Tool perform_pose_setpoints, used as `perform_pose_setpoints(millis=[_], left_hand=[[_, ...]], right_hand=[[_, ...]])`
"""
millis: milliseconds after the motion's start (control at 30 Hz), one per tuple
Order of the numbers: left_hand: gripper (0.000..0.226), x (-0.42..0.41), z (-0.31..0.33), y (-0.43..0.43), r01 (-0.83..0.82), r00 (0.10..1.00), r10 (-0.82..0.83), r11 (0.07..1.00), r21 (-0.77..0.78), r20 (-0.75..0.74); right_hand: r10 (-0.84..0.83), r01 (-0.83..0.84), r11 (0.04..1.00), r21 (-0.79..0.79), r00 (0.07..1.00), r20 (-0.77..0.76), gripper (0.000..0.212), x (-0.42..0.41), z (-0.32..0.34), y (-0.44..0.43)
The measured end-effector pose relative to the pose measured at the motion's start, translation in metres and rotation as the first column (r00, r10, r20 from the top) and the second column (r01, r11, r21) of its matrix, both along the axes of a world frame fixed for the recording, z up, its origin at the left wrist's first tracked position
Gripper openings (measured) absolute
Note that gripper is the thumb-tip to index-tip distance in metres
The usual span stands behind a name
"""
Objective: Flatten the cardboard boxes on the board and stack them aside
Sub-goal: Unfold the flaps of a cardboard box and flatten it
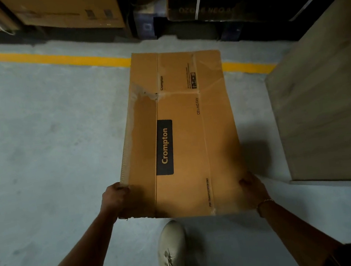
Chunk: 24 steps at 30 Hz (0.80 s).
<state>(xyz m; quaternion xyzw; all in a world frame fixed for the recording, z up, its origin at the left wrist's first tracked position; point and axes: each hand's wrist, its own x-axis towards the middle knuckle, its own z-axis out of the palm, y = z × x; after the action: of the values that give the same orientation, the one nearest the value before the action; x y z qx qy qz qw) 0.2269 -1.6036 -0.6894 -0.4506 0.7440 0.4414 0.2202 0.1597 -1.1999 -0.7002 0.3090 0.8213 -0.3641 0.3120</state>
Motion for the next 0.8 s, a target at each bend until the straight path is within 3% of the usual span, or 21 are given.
perform_pose_setpoints(millis=[200, 300, 400, 500, 800], left_hand=[[0.026, -0.004, -0.058, -0.008, 0.028, 1.0, -0.028, 0.998, -0.062, -0.003], [0.031, -0.005, -0.07, -0.007, 0.097, 0.994, -0.091, 0.988, -0.123, 0.053], [0.055, -0.004, -0.06, 0.002, 0.239, 0.97, -0.225, 0.952, -0.192, 0.089], [0.072, -0.009, -0.018, 0.017, 0.318, 0.941, -0.335, 0.919, -0.234, -0.037], [0.077, -0.029, 0.214, 0.054, 0.392, 0.87, -0.452, 0.877, -0.276, -0.2]], right_hand=[[0.09, -0.09, 0.996, -0.017, 0.996, 0.004, 0.054, -0.01, -0.06, -0.002], [0.107, -0.107, 0.994, -0.027, 0.994, 0.032, 0.046, -0.016, -0.078, 0.007], [0.092, -0.093, 0.995, -0.039, 0.996, -0.017, 0.055, -0.02, -0.057, 0.003], [0.151, -0.158, 0.984, -0.083, 0.985, -0.083, 0.062, -0.024, -0.022, -0.006], [0.199, -0.231, 0.948, -0.219, 0.967, -0.161, 0.079, -0.017, 0.196, -0.032]])
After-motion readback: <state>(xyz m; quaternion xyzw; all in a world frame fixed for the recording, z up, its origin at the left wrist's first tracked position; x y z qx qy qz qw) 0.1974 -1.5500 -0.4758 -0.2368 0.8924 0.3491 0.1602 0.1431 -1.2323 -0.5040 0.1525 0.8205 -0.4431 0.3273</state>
